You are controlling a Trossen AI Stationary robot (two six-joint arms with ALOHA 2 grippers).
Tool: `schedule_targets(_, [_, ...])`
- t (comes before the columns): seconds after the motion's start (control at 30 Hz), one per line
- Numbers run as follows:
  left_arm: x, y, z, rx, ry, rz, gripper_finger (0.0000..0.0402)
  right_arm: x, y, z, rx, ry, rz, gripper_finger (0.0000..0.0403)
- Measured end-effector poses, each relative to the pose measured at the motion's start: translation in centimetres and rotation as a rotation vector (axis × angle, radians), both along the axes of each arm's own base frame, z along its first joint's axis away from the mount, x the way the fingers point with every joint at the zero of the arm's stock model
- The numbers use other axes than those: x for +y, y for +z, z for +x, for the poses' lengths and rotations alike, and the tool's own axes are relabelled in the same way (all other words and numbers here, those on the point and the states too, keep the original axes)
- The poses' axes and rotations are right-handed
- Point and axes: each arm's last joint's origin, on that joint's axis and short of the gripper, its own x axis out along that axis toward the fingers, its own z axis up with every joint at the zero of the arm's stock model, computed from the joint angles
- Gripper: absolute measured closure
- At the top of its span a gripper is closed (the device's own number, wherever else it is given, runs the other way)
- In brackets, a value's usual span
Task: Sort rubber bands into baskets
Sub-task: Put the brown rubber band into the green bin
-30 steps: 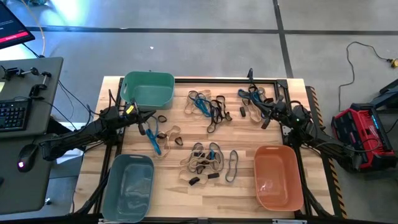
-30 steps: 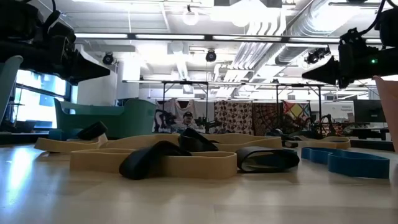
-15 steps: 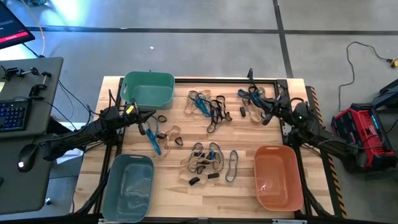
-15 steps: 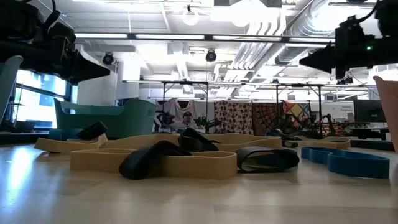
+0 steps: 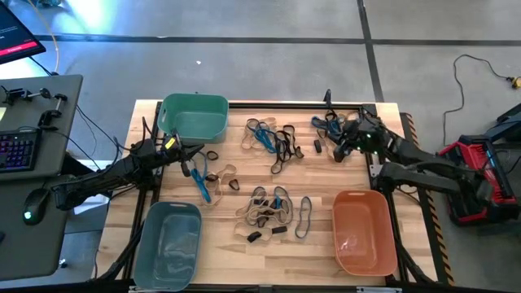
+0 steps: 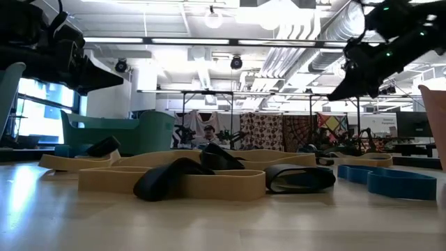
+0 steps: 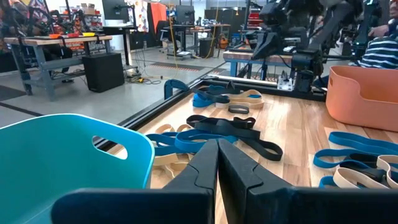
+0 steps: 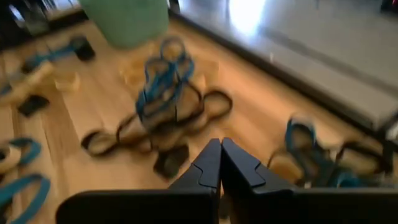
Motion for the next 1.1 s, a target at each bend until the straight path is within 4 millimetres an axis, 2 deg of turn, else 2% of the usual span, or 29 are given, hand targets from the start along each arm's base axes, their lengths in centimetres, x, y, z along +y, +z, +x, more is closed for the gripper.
schedule_targets(0.13, [0.0,0.0,0.0,0.0,0.0,0.0,0.0398,-0.1,0.4,0.6,0.129,-0.038,0.175,0.0402])
schedule_targets(0.27, [0.0,0.0,0.0,-0.001,0.0,0.0,0.0398,0.1,0.6,1.6,0.17,-0.073,0.297,0.0385])
schedule_targets(0.53, [0.0,0.0,0.0,0.0,-0.001,0.0,0.0398,0.5,-1.1,3.8,0.318,-0.124,0.279,0.0282])
schedule_targets(0.7, [0.0,0.0,0.0,0.0,0.0,0.0,0.0398,0.3,-2.5,4.4,0.395,-0.148,0.351,0.024])
schedule_targets(0.87, [0.0,0.0,0.0,0.0,0.0,0.0,0.0398,-0.1,-3.5,4.5,0.49,-0.181,0.327,0.0232])
schedule_targets(1.1, [0.0,0.0,0.0,0.0,0.0,0.0,0.0398,-1.5,-5.3,4.4,0.606,-0.204,0.37,0.0244])
